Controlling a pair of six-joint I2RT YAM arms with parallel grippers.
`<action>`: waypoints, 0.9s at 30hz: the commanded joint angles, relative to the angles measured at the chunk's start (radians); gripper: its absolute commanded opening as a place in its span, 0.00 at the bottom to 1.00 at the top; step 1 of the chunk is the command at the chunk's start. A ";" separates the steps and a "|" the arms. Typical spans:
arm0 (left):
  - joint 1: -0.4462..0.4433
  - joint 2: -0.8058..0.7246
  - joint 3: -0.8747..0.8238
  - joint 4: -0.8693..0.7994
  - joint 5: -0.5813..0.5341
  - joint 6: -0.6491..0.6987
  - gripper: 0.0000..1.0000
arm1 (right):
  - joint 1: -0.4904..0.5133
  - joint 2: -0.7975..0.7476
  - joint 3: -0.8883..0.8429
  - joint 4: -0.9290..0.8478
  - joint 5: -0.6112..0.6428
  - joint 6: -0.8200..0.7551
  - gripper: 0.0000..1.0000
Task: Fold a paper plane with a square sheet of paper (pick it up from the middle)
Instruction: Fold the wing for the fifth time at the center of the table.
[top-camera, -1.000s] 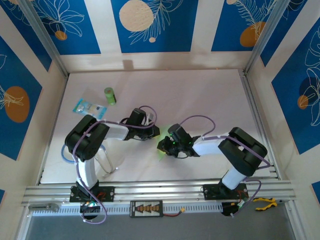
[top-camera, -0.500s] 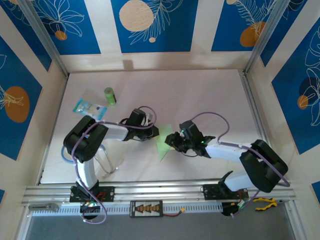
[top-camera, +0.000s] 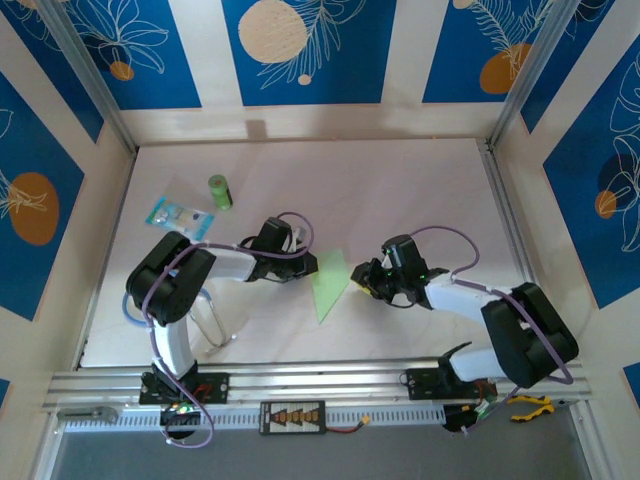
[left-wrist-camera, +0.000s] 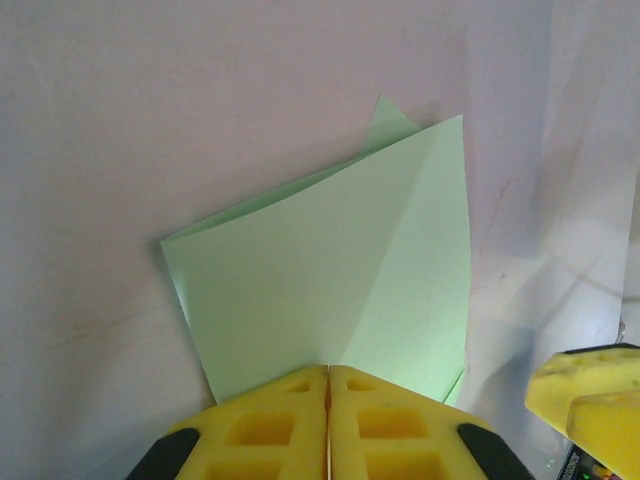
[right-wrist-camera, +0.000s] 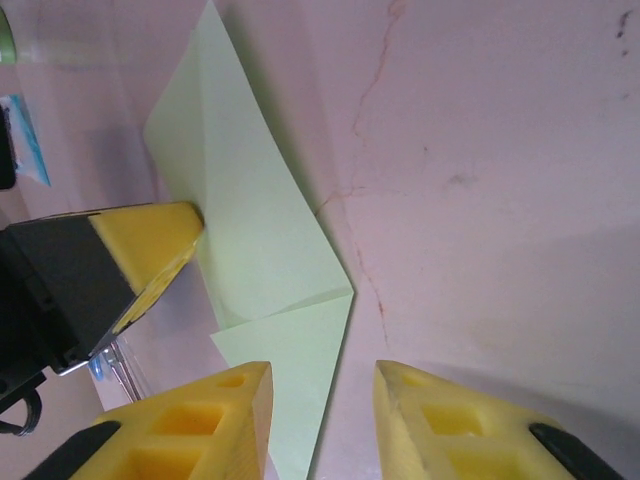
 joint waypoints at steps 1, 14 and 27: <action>0.000 -0.010 -0.005 -0.084 -0.005 0.030 0.09 | -0.006 0.064 0.041 0.027 -0.093 -0.033 0.33; 0.033 -0.007 -0.055 -0.005 0.044 0.001 0.07 | -0.008 0.184 0.159 -0.057 -0.065 -0.105 0.33; 0.039 -0.003 -0.063 0.018 0.062 -0.007 0.07 | -0.060 0.309 0.280 -0.098 -0.123 -0.221 0.33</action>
